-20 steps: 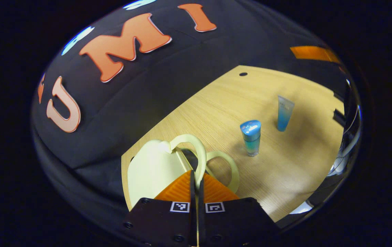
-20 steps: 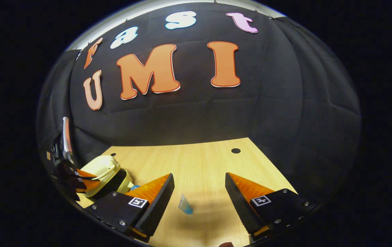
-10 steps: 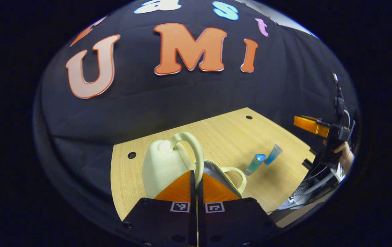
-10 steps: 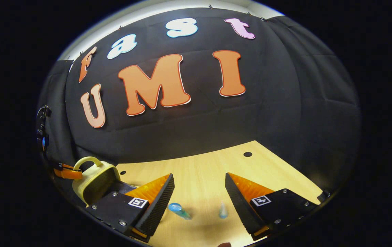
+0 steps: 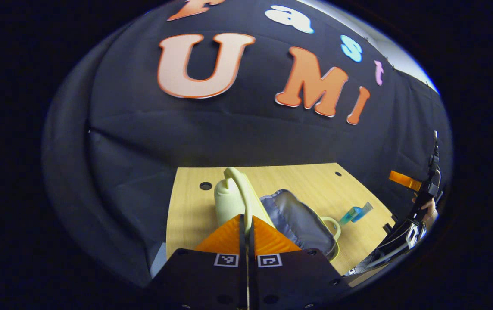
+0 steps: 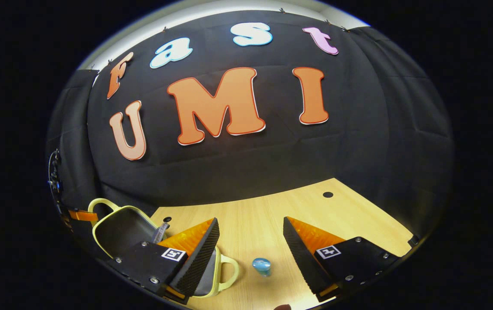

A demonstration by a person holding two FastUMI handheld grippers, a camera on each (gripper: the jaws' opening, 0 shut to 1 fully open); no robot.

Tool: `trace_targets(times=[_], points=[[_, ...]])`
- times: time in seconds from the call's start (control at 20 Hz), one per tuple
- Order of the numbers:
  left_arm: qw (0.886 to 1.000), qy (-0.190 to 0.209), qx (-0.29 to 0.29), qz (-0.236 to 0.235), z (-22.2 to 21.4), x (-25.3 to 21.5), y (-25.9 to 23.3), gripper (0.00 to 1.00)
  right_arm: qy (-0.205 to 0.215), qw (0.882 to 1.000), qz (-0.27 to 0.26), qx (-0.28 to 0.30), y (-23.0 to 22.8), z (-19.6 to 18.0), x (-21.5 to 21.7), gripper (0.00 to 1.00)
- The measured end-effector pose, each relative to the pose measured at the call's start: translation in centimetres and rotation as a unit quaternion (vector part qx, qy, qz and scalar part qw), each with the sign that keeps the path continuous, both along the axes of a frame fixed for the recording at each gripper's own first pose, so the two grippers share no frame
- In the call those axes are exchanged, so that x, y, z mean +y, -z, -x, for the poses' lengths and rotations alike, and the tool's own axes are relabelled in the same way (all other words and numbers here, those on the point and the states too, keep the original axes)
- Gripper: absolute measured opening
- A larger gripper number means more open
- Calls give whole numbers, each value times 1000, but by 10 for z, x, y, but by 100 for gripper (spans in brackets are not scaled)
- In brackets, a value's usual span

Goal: First open the suitcase, pack the skin care products into it, and then close the suitcase.

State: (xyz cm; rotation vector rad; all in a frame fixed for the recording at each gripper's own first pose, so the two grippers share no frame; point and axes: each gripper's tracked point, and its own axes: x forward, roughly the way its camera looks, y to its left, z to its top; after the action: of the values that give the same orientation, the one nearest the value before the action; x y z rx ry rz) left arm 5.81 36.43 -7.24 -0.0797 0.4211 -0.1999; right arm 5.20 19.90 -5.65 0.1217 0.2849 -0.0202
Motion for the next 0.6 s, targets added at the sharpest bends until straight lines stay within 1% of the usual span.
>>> trace_targets(times=[0.1,0.15,0.2,0.3,0.4,0.6], points=[[999,-22,4,30,2,35,19,2,-8,1000,11,1,0,-2,10,94],[998,-32,0,53,2,48,29,2,-13,1000,13,2,0,-3,14,94],[996,-41,2,78,5,59,37,1,-19,1000,9,4,1,-2,19,95],[992,-58,4,111,8,80,60,1,-23,1000,-3,12,7,-2,24,94],[989,-71,13,130,10,91,82,1,-19,999,-7,26,13,-1,24,94],[983,-101,47,148,6,117,137,1,-25,999,-6,39,20,4,32,95]])
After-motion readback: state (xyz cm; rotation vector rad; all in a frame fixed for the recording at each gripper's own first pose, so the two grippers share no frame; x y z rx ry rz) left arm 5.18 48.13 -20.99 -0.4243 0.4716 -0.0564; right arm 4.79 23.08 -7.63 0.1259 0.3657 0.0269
